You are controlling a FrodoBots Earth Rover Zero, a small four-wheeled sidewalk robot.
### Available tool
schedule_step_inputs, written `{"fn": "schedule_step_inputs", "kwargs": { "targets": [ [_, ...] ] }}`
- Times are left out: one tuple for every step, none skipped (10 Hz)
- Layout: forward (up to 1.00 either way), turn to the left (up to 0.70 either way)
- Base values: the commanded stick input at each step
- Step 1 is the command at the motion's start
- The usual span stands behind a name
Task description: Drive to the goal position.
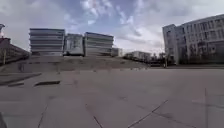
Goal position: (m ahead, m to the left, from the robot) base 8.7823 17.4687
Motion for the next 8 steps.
{"fn": "schedule_step_inputs", "kwargs": {
  "targets": [
    [0.70,0.00],
    [0.70,0.00],
    [0.70,0.00],
    [0.70,0.00],
    [0.70,0.00],
    [0.70,0.00],
    [0.70,0.00],
    [0.70,0.00]
  ]
}}
